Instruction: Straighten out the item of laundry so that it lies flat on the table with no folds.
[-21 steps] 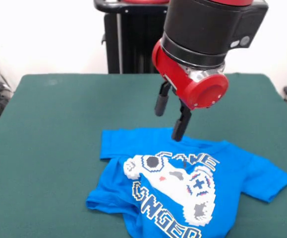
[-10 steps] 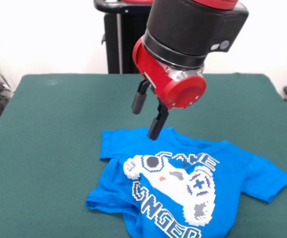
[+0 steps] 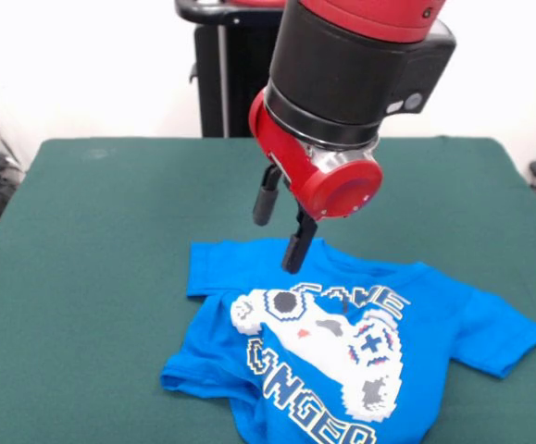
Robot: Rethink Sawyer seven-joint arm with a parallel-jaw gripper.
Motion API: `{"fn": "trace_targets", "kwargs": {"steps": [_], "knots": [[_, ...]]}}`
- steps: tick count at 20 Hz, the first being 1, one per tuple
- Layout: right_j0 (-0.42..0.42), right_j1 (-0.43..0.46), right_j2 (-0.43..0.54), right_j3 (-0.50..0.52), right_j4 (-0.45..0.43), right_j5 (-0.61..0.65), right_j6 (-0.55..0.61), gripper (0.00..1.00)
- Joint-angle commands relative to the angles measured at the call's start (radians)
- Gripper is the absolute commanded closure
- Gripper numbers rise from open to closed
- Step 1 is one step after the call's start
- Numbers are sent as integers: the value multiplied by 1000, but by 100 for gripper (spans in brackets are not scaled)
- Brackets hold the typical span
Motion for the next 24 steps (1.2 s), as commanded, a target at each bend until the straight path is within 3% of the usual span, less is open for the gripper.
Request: {"fn": "trace_targets", "kwargs": {"steps": [1,6,10,21,24], "knots": [[-15,72,167,169,56,76,-358,0],[-16,91,187,146,48,162,-388,0],[-45,88,227,195,73,159,-426,0],[-92,119,265,313,-22,-57,-518,0],[-92,147,256,323,-58,-159,-488,0]]}}
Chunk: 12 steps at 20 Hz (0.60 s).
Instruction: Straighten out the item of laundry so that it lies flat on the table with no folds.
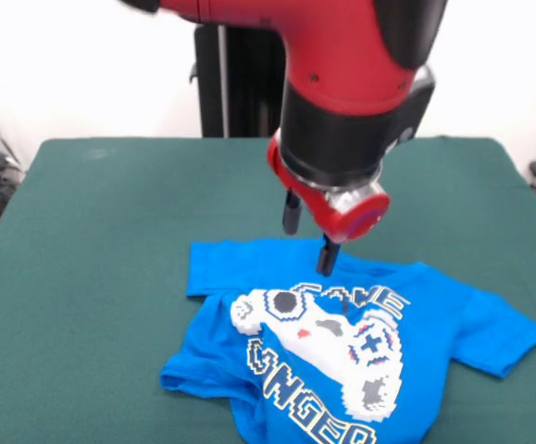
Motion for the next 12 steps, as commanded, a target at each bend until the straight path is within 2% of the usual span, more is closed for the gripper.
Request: {"fn": "trace_targets", "kwargs": {"steps": [1,7,12], "knots": [[-2,135,111,179,-83,-202,-322,0],[2,198,114,135,-88,-247,-326,0],[4,230,121,146,-97,-314,-325,0]]}}
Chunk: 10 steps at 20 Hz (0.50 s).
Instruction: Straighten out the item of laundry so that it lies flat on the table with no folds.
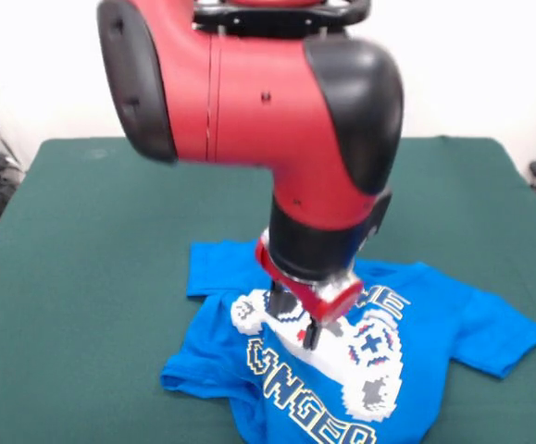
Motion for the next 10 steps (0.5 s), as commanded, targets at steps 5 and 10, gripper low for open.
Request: {"fn": "trace_targets", "kwargs": {"steps": [5,10], "knots": [[-29,92,182,162,19,1,-350,0],[-53,67,218,201,36,41,-370,0]]}}
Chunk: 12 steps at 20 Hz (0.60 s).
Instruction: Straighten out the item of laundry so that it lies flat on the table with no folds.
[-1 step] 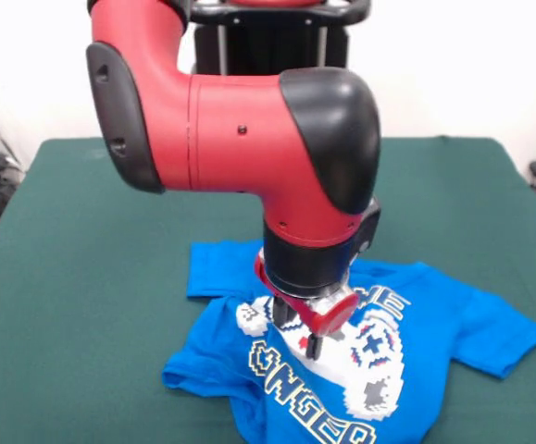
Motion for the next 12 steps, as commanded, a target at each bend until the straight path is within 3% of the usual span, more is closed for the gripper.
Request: {"fn": "trace_targets", "kwargs": {"steps": [1,12], "knots": [[2,41,161,189,22,64,-364,0],[35,-70,143,238,19,106,-268,0]]}}
